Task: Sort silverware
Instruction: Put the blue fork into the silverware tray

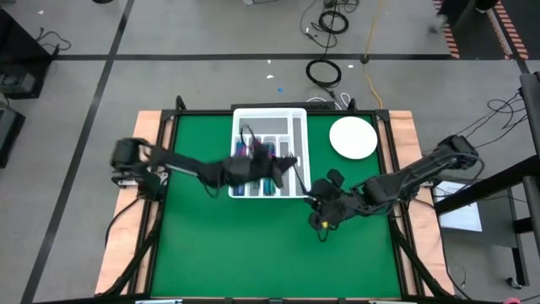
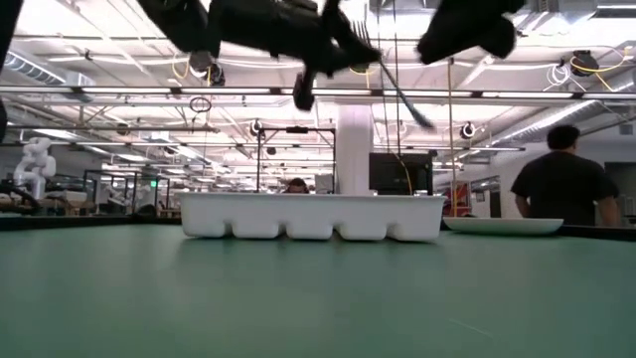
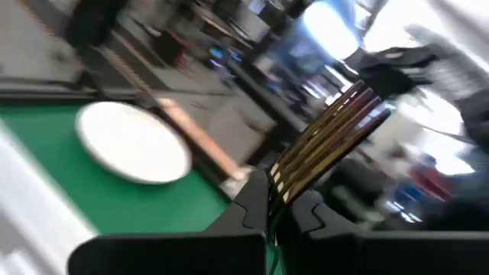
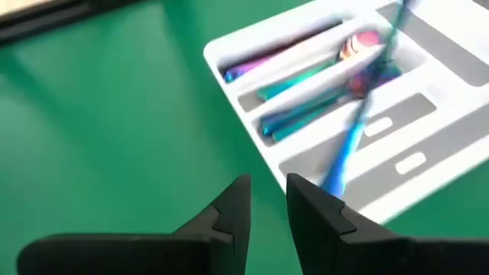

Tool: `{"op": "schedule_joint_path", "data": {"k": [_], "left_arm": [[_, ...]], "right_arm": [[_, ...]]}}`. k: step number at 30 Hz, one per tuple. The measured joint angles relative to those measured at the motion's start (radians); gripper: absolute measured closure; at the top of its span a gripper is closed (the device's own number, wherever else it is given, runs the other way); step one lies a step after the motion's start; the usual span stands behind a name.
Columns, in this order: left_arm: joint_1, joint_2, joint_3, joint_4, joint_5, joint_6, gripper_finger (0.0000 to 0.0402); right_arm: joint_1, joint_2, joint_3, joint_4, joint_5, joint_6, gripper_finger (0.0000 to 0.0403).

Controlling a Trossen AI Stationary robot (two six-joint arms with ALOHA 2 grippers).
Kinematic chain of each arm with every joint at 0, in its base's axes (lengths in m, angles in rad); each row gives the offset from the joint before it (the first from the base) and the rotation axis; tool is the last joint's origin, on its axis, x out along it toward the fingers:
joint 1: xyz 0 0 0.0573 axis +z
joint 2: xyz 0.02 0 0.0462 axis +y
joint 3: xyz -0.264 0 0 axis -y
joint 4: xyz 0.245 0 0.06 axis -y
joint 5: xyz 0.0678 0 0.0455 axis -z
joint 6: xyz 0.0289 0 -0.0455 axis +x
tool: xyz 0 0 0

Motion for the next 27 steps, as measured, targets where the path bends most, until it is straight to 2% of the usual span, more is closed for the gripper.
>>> {"op": "schedule_joint_path", "data": {"k": [5,8,11,14,20,24,27], "left_arm": [[0.166,-0.188,0.001,-0.238,0.346,-0.105,0.0398],[0.287,-0.261,0.007,-0.405,0.477,-0.19,0.0399],[0.385,-0.285,0.019,-0.607,0.533,-0.236,0.0399],[0.455,-0.28,0.023,-0.731,0.576,-0.266,0.0399],[0.49,-0.199,0.031,-0.739,0.679,-0.361,0.0399],[0.467,-0.116,0.06,-0.755,0.685,-0.414,0.04],[0.453,-0.058,0.075,-0.762,0.702,-0.417,0.04]], "right_arm": [[0.073,-0.06,0.0,-0.163,0.009,0.076,0.0332],[0.103,-0.066,0.0,-0.236,0.045,0.116,0.0335],[0.122,-0.063,0.0,-0.302,0.092,0.143,0.0335],[0.136,-0.048,0.0,-0.367,0.127,0.187,0.0335],[0.158,-0.021,0.0,-0.478,0.206,0.253,0.0335],[0.118,-0.052,0.0,-0.486,0.226,0.18,0.0335],[0.097,-0.08,0.0,-0.486,0.291,0.16,0.0335]]}}
